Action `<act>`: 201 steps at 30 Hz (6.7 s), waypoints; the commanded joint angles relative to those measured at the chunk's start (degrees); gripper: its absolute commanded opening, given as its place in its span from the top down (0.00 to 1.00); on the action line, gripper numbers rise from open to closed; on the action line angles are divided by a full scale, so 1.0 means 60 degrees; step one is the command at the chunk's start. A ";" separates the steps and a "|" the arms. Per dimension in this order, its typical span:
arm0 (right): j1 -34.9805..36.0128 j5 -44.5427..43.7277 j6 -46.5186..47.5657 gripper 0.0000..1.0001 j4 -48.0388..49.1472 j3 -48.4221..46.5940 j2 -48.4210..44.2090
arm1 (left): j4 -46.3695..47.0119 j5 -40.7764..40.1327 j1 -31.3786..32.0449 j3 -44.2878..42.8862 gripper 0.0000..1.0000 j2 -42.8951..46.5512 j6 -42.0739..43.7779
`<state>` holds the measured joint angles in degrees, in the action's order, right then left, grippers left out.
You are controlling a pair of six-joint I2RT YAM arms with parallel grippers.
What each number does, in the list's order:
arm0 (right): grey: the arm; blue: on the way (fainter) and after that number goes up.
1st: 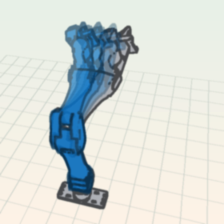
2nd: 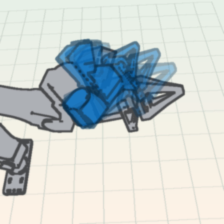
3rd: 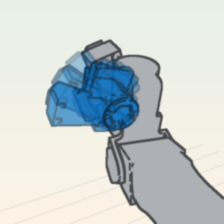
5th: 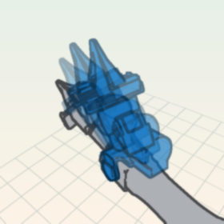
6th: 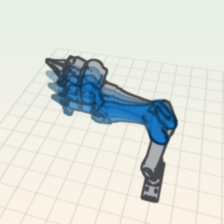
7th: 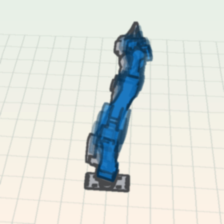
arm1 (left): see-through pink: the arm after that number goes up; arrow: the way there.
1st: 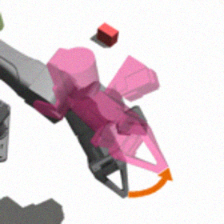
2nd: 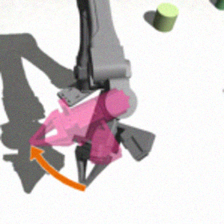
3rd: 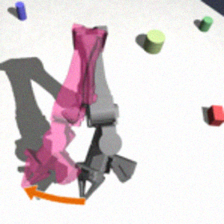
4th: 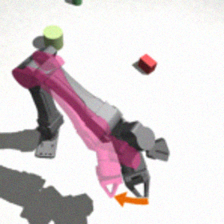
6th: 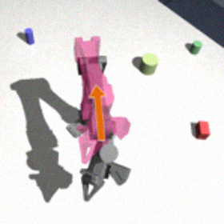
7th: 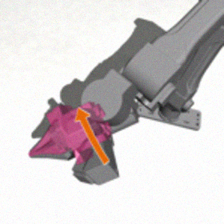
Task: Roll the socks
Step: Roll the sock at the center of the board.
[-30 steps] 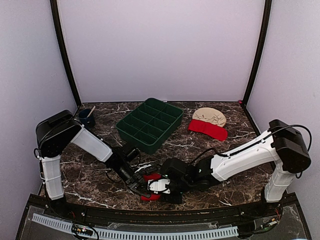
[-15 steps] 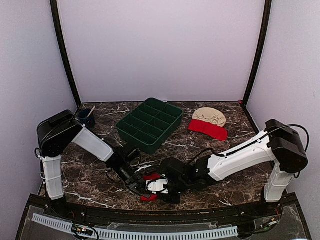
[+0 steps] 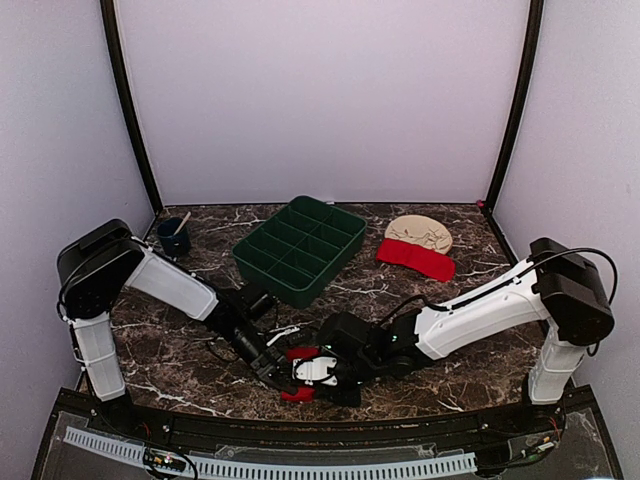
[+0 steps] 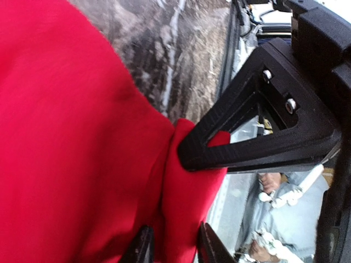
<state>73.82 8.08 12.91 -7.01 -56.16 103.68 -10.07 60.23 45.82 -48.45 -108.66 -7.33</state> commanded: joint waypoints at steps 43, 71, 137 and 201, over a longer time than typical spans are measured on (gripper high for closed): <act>-0.1365 0.3660 -0.0927 0.96 -0.2308 -0.1942 0.1442 | 0.0198 -0.9230 0.1321 0.1640 0.68 0.5697 -0.1561; -0.2147 0.5742 -0.2045 0.96 -0.1934 -0.1341 0.1738 | 0.2205 -1.0151 0.3593 0.3117 0.66 0.6240 -0.0735; -0.2363 0.6386 -0.2188 0.84 -0.1647 -0.0927 0.1839 | 0.1357 -0.7451 0.4016 0.1301 0.82 0.2689 0.1676; -0.1837 0.0364 -0.3031 0.70 0.2628 0.3306 -0.2854 | -0.1453 -0.0728 0.0740 -0.0913 0.89 -0.0851 0.2056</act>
<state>59.24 19.25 -8.71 7.31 -37.43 88.49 -10.61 55.77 51.00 -54.08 -111.44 2.52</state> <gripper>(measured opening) 0.302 0.109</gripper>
